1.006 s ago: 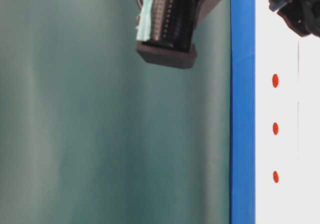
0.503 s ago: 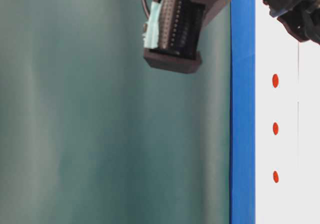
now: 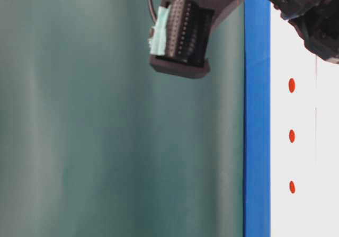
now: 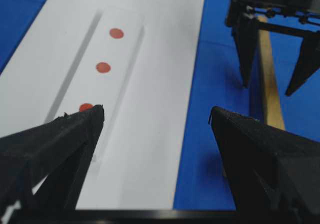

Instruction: Hit the mark with a hammer.

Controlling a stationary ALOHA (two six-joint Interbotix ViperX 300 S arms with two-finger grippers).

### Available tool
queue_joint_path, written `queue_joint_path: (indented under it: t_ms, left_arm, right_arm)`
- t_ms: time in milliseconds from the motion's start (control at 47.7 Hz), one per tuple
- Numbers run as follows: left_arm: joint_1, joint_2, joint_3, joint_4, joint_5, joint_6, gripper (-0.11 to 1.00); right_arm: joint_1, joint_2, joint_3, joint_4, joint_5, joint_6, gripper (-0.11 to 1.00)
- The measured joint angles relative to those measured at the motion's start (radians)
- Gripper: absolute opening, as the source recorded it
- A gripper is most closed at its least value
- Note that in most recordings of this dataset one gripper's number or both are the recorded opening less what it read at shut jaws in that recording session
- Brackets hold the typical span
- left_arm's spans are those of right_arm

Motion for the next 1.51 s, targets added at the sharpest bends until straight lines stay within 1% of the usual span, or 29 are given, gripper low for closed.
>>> queue_joint_path:
  t_ms: [42, 147, 251, 440, 545, 712, 922, 1027, 1132, 1215, 1299, 1425, 1509]
  left_arm:
    - [0.000, 0.002, -0.002, 0.000, -0.002, 0.002, 0.83]
    - [0.000, 0.002, 0.000, 0.000, -0.002, 0.000, 0.83]
    - [0.000, 0.002, 0.000, 0.000, -0.002, 0.000, 0.83]
    - [0.000, 0.000, 0.000, 0.000, -0.002, 0.000, 0.83]
    - [0.000, 0.000, 0.000, 0.000, -0.002, 0.000, 0.83]
    - [0.000, -0.005, 0.000, 0.000, -0.002, 0.002, 0.83]
    - [-0.002, -0.037, 0.000, 0.000, -0.002, 0.008, 0.83]
    - [-0.002, -0.058, 0.000, 0.000, -0.002, 0.008, 0.83]
    - [-0.002, -0.072, 0.000, 0.000, 0.000, 0.009, 0.83]
    - [-0.002, -0.080, -0.002, 0.002, 0.000, 0.034, 0.83]
    - [-0.002, -0.091, 0.000, 0.002, 0.000, 0.086, 0.83]
    - [-0.003, -0.112, 0.006, 0.002, 0.002, 0.169, 0.83]
    - [-0.005, -0.137, 0.017, 0.002, 0.002, 0.209, 0.83]
  right_arm:
    - [0.000, 0.000, 0.000, 0.000, -0.002, 0.000, 0.87]
    - [0.000, -0.003, 0.000, -0.002, -0.002, -0.005, 0.88]
    - [-0.002, -0.035, 0.000, -0.009, -0.005, -0.017, 0.88]
    - [-0.011, -0.164, 0.020, -0.014, -0.008, -0.097, 0.88]
    - [-0.031, -0.232, 0.037, -0.014, -0.006, -0.143, 0.88]
    - [-0.100, -0.367, 0.089, -0.014, 0.014, -0.210, 0.88]
    - [-0.238, -0.548, 0.169, -0.014, 0.094, -0.318, 0.88]
    - [-0.302, -0.629, 0.199, -0.014, 0.133, -0.359, 0.88]
    - [-0.344, -0.710, 0.241, -0.014, 0.164, -0.397, 0.88]
    - [-0.373, -0.775, 0.276, -0.014, 0.175, -0.416, 0.88]
    - [-0.393, -0.850, 0.313, -0.015, 0.183, -0.434, 0.88]
    - [-0.400, -0.954, 0.370, -0.015, 0.190, -0.453, 0.88]
    - [-0.420, -1.039, 0.436, -0.015, 0.192, -0.454, 0.88]
